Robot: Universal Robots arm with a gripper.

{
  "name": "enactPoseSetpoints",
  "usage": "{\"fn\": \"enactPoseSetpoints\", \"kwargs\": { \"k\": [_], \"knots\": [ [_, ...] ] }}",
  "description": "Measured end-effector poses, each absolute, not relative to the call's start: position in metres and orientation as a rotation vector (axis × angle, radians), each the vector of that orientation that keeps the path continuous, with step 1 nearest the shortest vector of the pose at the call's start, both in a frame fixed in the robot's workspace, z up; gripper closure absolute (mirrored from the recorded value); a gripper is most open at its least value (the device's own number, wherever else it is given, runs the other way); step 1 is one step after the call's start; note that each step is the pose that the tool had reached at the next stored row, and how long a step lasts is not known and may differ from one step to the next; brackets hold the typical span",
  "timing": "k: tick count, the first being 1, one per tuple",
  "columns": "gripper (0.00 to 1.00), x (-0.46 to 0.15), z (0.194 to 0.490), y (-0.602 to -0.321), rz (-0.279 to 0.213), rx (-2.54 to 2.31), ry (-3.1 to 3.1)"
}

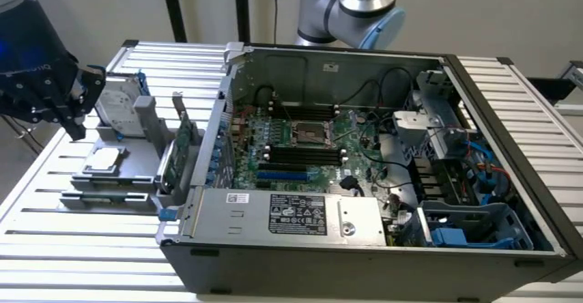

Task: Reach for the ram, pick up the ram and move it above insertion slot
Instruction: 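Pick up the ram and move it above insertion slot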

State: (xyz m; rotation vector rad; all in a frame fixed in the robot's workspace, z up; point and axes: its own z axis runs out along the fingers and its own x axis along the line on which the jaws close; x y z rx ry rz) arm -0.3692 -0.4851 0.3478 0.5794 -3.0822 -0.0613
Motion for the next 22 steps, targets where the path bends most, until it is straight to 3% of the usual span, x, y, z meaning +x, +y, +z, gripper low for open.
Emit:
{"fn": "enactPoseSetpoints", "kwargs": {
  "k": [8, 22],
  "knots": [
    [0.89, -0.369, 0.365, -0.485, -0.061, 0.764, -3.039],
    [0.89, -0.369, 0.368, -0.485, -0.059, 1.122, -2.921]
  ]
}}
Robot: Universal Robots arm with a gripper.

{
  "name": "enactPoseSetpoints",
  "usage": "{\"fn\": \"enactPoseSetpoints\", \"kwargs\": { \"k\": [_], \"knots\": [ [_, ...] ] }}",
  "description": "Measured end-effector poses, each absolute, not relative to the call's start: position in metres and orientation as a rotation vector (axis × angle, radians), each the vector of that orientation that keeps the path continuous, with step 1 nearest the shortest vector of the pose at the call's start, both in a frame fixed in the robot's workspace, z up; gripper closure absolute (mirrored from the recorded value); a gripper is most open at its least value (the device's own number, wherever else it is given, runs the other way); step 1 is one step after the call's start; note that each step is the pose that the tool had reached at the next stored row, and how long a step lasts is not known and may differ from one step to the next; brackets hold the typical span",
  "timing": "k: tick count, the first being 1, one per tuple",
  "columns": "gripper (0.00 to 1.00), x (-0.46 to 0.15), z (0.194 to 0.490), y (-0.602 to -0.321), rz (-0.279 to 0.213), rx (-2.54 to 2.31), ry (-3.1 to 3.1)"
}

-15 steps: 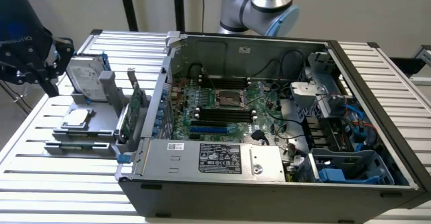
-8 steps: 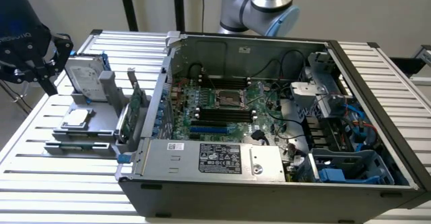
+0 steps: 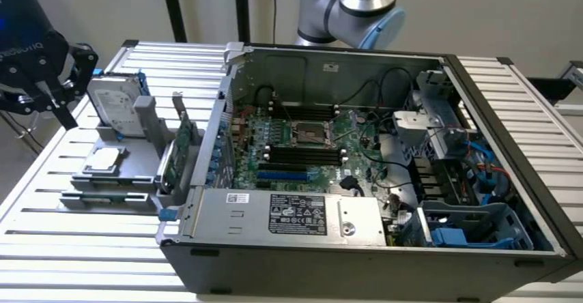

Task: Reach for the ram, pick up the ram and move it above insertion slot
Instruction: 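Pick up the ram and move it above insertion slot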

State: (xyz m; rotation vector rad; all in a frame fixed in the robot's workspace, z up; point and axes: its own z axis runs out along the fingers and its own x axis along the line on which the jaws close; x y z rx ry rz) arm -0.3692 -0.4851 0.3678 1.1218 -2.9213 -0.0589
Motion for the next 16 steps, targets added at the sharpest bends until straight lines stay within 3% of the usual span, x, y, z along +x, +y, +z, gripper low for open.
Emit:
{"fn": "enactPoseSetpoints", "kwargs": {
  "k": [16],
  "knots": [
    [0.89, -0.3692, 0.3678, -0.4851, -0.056, 1.531, -2.723]
  ]
}}
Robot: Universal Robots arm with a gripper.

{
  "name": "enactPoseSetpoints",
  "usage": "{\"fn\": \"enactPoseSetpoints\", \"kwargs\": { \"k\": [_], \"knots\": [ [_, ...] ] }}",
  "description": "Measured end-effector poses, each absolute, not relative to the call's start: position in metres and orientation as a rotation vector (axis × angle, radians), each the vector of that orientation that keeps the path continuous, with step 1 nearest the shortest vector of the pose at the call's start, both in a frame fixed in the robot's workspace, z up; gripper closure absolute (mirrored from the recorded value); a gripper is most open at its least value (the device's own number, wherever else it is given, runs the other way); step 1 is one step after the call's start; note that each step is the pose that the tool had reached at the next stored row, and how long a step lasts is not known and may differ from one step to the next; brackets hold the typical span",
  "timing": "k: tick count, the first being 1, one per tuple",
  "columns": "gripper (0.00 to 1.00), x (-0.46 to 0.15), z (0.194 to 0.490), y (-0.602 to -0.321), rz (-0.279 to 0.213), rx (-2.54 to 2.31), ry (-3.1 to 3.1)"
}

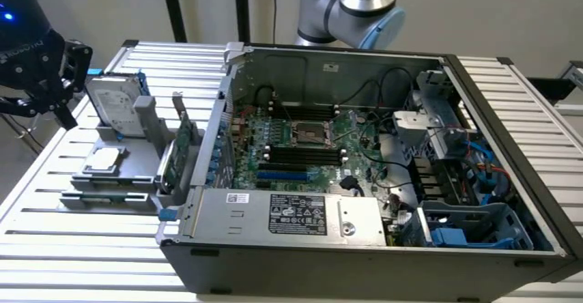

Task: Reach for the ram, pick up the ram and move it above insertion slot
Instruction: 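Pick up the ram and move it above insertion slot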

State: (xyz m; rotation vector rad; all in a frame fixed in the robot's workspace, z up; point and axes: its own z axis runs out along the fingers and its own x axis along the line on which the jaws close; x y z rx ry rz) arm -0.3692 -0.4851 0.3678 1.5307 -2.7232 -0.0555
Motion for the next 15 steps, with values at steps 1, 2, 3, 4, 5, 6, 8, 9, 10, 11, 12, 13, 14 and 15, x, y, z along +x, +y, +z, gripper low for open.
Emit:
{"fn": "enactPoseSetpoints", "kwargs": {
  "k": [1, 2, 3, 4, 5, 6, 8, 9, 10, 11, 12, 13, 14, 15],
  "knots": [
    [0.89, -0.3692, 0.3678, -0.4851, -0.055, 1.555, -2.709],
    [0.89, -0.3692, 0.3678, -0.4851, -0.055, 1.579, -2.695],
    [0.89, -0.3692, 0.3678, -0.4851, -0.055, 1.605, -2.679],
    [0.89, -0.3692, 0.3677, -0.4852, -0.054, 1.629, -2.664],
    [0.89, -0.3692, 0.3678, -0.4851, -0.054, 1.653, -2.649],
    [0.89, -0.3692, 0.3677, -0.4851, -0.054, 1.677, -2.634],
    [0.89, -0.3692, 0.3678, -0.4852, -0.053, 1.723, -2.602],
    [0.89, -0.3692, 0.3678, -0.4851, -0.053, 1.746, -2.587],
    [0.89, -0.3692, 0.3678, -0.4851, -0.053, 1.770, -2.570],
    [0.89, -0.3692, 0.3678, -0.4851, -0.052, 1.793, -2.554],
    [0.89, -0.3692, 0.3678, -0.4852, -0.052, 1.817, -2.536],
    [0.89, -0.3692, 0.3678, -0.4852, -0.052, 1.840, -2.520],
    [0.89, -0.3692, 0.3678, -0.4851, -0.052, 1.863, -2.502],
    [0.89, -0.3692, 0.3677, -0.4852, -0.051, 1.885, -2.485]
  ]
}}
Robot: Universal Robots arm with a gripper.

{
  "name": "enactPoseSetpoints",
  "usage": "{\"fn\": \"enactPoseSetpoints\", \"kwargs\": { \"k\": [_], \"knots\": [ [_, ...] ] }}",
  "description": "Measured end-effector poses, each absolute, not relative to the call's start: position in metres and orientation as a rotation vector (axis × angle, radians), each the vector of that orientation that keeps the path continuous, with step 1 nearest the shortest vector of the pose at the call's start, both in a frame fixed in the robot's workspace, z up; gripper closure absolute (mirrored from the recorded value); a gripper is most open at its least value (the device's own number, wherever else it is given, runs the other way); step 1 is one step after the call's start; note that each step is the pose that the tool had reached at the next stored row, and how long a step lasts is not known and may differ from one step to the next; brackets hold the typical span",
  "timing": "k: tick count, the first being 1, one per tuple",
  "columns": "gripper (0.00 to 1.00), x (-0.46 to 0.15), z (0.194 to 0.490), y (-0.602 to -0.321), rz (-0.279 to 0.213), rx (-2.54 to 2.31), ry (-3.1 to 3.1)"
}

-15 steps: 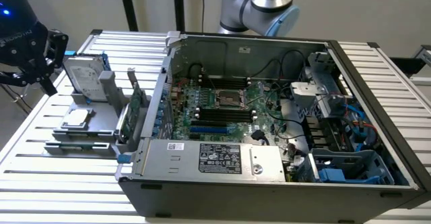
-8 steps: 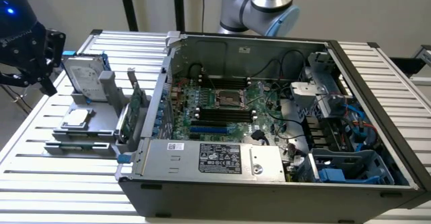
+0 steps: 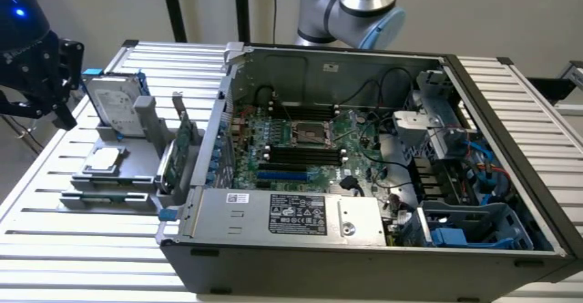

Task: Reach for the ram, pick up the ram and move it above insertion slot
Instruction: 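Pick up the ram and move it above insertion slot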

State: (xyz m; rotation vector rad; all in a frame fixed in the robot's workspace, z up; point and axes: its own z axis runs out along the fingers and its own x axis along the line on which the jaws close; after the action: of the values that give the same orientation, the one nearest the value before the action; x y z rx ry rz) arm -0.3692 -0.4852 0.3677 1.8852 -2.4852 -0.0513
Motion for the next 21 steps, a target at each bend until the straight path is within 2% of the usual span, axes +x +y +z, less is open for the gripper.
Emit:
{"fn": "enactPoseSetpoints", "kwargs": {
  "k": [21],
  "knots": [
    [0.89, -0.3692, 0.3673, -0.4851, -0.046, 2.201, -2.205]
  ]
}}
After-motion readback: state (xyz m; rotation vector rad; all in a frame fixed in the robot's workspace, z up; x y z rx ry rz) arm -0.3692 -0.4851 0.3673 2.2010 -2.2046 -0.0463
